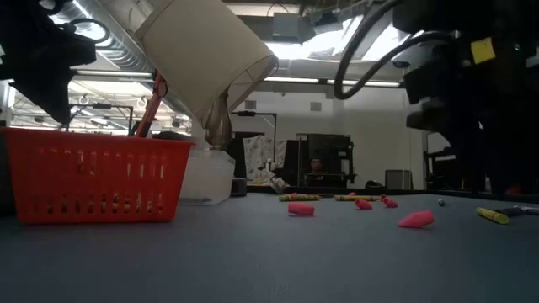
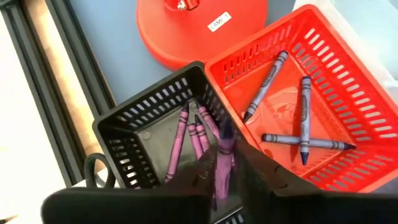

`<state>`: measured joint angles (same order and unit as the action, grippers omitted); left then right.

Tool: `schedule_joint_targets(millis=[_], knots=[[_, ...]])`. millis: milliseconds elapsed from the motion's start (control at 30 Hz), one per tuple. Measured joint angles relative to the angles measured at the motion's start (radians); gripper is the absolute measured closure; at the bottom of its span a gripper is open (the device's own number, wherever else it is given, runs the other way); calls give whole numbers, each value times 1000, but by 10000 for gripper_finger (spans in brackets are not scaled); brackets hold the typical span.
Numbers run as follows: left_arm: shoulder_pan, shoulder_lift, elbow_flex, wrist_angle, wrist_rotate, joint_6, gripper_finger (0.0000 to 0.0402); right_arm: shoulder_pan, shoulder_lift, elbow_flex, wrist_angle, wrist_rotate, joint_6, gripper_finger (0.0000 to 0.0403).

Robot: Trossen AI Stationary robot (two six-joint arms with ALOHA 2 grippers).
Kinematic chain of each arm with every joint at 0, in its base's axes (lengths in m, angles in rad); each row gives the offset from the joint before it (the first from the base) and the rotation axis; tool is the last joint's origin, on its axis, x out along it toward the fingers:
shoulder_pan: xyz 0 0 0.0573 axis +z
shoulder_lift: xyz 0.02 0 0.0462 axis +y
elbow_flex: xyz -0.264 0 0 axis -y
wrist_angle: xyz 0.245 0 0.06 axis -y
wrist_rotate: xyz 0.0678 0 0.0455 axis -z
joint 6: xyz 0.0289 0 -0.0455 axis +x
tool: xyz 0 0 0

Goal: Sort crayons
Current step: Put the violet crayon into the black bin, then put the yellow crayon into the green bin

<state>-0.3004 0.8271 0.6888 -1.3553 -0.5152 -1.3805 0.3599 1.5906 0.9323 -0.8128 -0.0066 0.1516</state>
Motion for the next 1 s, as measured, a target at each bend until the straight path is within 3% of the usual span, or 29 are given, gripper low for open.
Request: schedule_joint_targets(millis=[233,1000], knots=[[0,0,0,15,0,0,320,0,0,-27,61,-21,-30,292],[0,0,0,28,0,0,321,0,94,-23,71,-23,-164,292]])
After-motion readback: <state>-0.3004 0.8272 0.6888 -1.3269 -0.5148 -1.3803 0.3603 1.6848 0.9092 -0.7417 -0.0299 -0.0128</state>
